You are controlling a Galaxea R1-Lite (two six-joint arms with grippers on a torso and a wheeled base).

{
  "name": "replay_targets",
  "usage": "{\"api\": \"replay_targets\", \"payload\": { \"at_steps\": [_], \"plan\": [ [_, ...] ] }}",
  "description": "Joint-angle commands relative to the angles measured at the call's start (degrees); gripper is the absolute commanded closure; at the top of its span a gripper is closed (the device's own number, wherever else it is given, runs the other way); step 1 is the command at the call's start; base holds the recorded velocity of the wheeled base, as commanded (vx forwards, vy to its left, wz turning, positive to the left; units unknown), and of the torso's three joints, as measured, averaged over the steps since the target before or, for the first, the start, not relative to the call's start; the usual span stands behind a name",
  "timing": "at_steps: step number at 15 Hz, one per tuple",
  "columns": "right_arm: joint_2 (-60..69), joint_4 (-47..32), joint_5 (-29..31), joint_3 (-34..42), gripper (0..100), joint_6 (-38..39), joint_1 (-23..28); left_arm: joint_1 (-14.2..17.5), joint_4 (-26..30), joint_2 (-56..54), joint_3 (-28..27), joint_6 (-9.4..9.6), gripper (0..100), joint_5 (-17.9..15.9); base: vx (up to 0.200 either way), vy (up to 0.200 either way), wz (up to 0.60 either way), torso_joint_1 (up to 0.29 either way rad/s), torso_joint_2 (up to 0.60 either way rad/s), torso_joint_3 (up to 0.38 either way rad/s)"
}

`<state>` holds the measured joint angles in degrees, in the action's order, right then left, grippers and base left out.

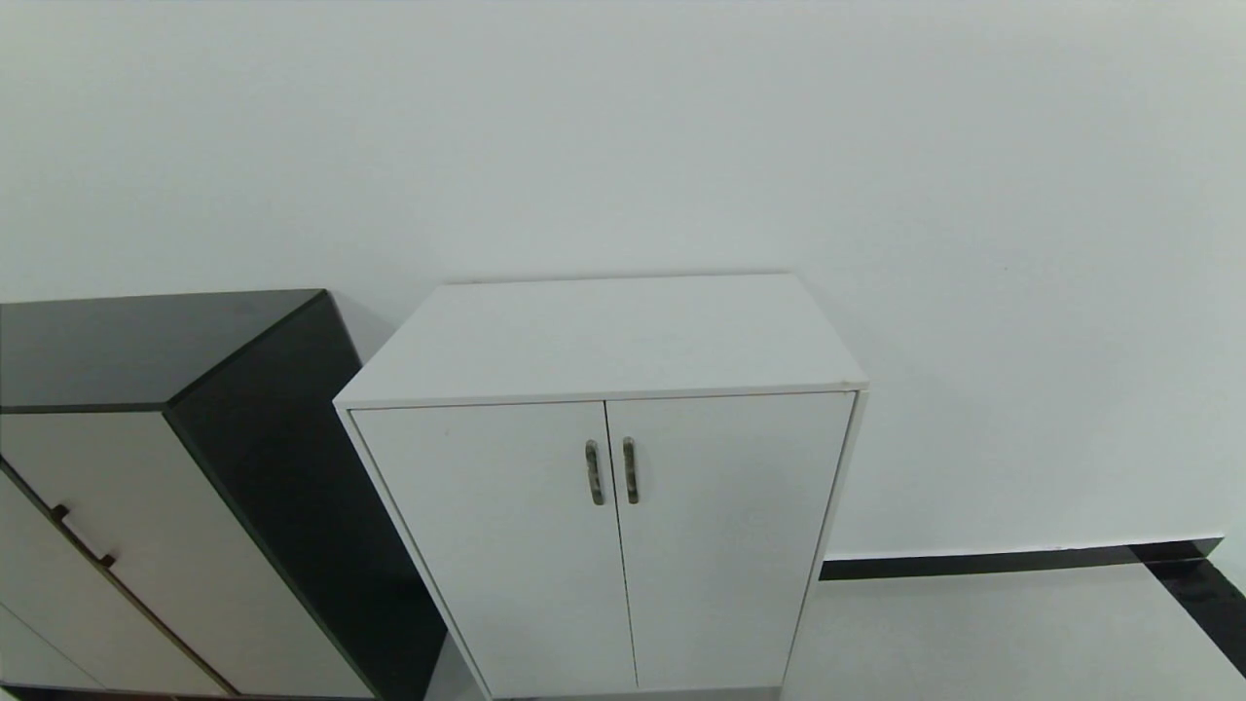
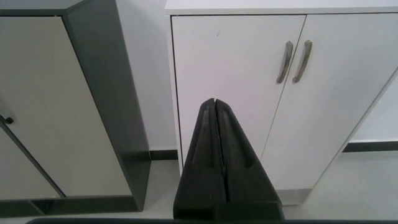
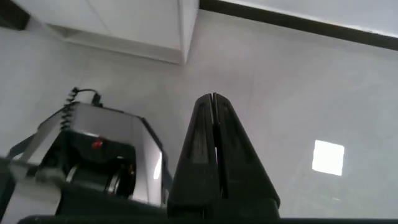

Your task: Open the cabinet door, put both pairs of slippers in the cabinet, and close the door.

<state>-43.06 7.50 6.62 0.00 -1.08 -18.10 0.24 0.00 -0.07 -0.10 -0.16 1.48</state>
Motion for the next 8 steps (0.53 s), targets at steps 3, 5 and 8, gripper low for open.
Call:
{"api": "replay_targets", "payload": {
  "at_steps": [3,5,8],
  "plan": [
    [9.0,-4.6,-3.4,0.0,100,0.2,0.1,-0.1,0.0,0.1,0.0,-0.02,100,0.0,0.0,0.0,0.0,0.0,0.0,0.0],
    [9.4,-4.9,-3.5,0.0,100,1.9,0.0,0.0,0.0,0.1,0.0,-0.02,100,0.0,0.0,0.0,0.0,0.0,0.0,0.0],
    [11.8,-7.1,-5.4,0.0,100,1.7,-0.8,0.0,0.0,0.1,0.0,-0.02,100,0.0,0.0,0.0,0.0,0.0,0.0,0.0]
  ]
}}
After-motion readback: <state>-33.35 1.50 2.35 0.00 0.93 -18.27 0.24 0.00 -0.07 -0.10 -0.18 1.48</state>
